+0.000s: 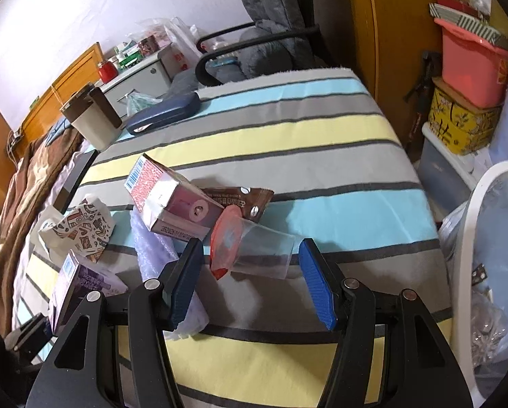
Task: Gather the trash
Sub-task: 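Grasp the purple milk carton with the left tool while the right tool grasps another red-lidded cup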
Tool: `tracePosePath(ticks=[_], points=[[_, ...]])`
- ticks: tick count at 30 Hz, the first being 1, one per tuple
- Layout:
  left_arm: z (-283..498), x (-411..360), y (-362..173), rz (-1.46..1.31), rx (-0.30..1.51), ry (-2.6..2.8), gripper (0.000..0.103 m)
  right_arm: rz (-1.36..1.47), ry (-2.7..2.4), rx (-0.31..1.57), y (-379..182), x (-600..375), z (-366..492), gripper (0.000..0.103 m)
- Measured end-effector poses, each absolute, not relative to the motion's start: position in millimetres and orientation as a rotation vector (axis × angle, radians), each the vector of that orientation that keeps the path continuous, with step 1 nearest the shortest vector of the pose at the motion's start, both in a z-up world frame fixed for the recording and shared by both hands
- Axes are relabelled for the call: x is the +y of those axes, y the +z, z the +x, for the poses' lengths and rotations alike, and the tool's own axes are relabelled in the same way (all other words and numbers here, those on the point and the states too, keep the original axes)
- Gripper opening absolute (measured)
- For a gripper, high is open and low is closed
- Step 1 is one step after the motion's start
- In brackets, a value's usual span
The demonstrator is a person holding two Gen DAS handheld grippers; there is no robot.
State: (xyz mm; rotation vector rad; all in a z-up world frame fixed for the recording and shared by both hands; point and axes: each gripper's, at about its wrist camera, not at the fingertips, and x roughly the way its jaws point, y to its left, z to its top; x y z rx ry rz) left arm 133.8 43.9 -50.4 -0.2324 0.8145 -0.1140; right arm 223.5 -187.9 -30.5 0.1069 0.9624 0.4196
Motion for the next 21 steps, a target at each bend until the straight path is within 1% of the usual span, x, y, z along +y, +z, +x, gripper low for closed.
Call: tracePosePath(ticks=[2,10,21], points=[[134,43,-51,-0.230,0.817,-0.114,0.040,0.125,0.430,0.972,-32,-189,223,0.050],[131,43,-48,-0.228,0.804,-0.121,0.038,0.143,0.439,0.937,-25,-198,210,0.050],[108,40,-33,-0.212,0.773,-0.096,0.037,0.155,0.458,0.918,-14,-219,170,0.050]])
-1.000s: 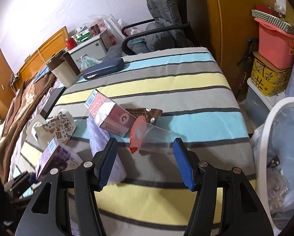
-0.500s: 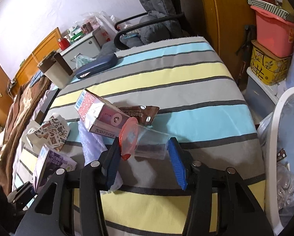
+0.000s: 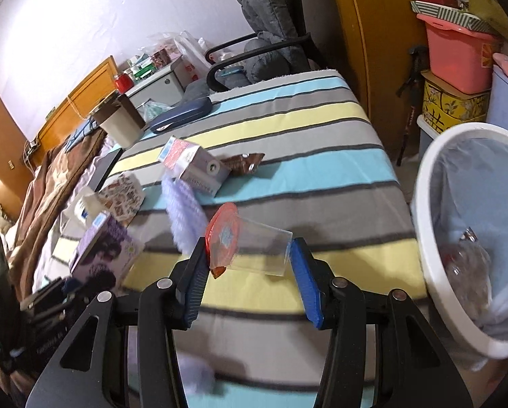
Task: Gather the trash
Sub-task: 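Carry the carton and cup over the white trash bin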
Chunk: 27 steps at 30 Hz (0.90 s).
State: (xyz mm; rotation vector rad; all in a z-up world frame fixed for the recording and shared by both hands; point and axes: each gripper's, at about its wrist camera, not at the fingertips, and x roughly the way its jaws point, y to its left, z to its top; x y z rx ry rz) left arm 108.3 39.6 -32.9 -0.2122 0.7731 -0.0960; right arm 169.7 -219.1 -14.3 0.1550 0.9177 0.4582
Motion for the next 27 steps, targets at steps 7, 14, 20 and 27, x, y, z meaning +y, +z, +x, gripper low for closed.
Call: tracePosePath(ticks=[7,14,20,27], points=[[90,33,-15,-0.199,0.741,-0.092,0.037,0.144,0.454,0.881,-4,-230,153,0.050],[81,16,-1,-0.179,0.720,-0.123,0.037,0.152,0.440,0.860,0,-240,143,0.050],[82,1,4,-0.168,0.718,-0.150,0.038,0.163,0.415,0.844,1,-252,138,0.050],[92,-25,9,-0.141,0.721,-0.213,0.038,0.181,0.369,0.829,3,-271,135,0.050]])
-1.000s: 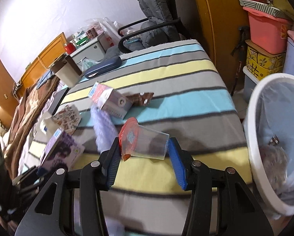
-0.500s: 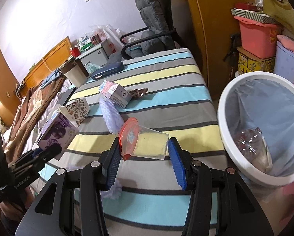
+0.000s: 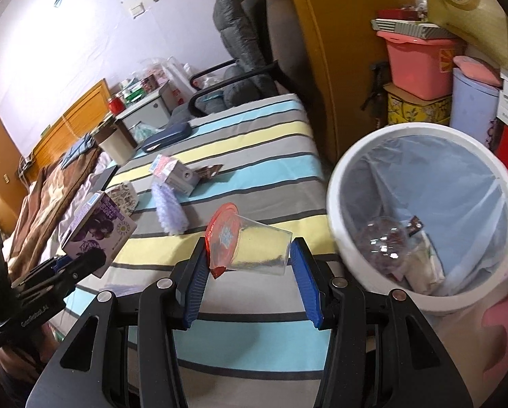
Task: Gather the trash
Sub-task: 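Carry the carton and cup over the white trash bin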
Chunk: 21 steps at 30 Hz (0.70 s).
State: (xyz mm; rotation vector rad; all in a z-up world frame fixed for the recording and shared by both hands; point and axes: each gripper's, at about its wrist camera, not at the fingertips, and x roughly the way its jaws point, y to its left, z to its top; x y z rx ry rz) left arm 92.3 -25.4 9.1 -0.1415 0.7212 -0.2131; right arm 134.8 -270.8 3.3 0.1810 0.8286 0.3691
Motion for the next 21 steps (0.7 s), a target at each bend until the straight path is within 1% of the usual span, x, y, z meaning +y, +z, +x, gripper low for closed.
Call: tracePosePath(ticks=[21], points=[[131,-144,16,-0.037,0.737,-0.444,0.038,0.261,0.139,0.781,4,-363,125,0.050]])
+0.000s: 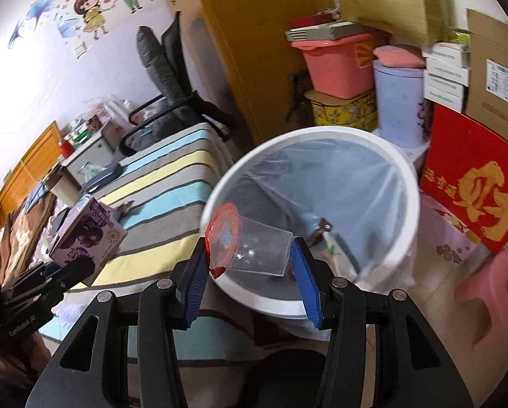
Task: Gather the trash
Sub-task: 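Carry the carton and cup over the white trash bin, then open the left tool to drop the carton while the right tool drops the cup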
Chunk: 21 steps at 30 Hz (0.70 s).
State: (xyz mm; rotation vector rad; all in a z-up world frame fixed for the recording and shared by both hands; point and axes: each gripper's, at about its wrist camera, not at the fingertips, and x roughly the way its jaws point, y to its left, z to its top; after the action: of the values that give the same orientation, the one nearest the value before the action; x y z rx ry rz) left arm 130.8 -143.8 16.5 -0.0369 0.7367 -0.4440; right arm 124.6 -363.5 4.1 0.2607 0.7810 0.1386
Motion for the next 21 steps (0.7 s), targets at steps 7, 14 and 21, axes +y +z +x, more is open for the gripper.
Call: tracePosePath(ticks=[7,14,21], points=[[145,-175,13,-0.018,0.744,-0.501,0.038,0.246,0.096,0.786,1,-377,124,0.050],[171,-200,-2,-0.004,0.782,-0.536,0.038,0.209,0.073,0.804,-5,-382,127,0.050],[191,-217,-13,0.014,0.802,-0.551,0.038,0.165,0.058,0.820,-9,-384,131,0.050]])
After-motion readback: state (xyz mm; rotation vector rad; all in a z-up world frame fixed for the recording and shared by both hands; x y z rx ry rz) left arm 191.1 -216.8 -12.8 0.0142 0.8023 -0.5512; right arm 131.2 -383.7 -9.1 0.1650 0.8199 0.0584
